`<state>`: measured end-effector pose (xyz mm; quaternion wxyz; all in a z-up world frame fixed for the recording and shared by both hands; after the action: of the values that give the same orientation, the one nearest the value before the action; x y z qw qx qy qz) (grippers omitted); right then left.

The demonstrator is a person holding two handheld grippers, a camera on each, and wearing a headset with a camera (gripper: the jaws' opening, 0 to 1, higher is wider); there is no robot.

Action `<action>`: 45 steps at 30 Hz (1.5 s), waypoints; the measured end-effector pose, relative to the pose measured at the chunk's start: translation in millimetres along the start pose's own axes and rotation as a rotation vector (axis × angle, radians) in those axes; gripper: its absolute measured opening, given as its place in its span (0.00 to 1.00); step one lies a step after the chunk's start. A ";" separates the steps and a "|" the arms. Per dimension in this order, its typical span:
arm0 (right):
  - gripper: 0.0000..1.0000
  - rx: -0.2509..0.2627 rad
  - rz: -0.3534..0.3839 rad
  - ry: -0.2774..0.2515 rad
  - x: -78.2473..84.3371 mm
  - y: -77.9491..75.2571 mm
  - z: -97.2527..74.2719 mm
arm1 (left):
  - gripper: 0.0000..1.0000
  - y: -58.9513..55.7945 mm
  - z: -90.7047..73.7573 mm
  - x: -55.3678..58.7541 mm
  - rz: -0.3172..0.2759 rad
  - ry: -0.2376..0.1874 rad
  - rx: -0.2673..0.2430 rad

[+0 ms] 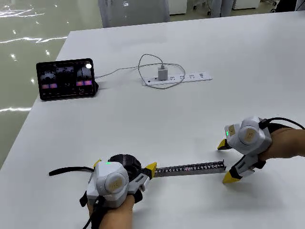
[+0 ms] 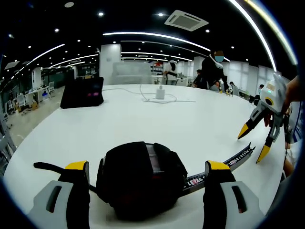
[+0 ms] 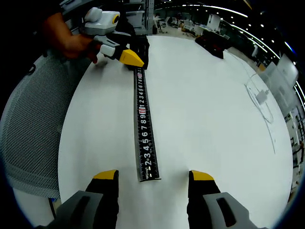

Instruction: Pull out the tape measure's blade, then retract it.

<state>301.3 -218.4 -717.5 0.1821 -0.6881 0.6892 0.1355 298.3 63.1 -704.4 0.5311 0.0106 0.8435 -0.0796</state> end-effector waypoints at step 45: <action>0.12 -0.070 -0.116 0.040 -3.8 6.0 2.3 | 0.95 -0.1 1.0 -2.9 0.001 -0.009 0.006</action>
<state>295.5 -213.9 -718.2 0.1516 -0.7353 0.6466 0.1348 300.4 63.0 -702.3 0.5348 0.0121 0.8409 -0.0821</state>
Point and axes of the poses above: the centre of the closed fingertips' face, and the gripper's own axes: z roughly forward along the fingers, y roughly to its left, x roughly out of its underside, the point moved 4 cm from there along -z, roughly backward along the fingers, and after that the axes turned 5 degrees about -z, right-handed, at the moved point
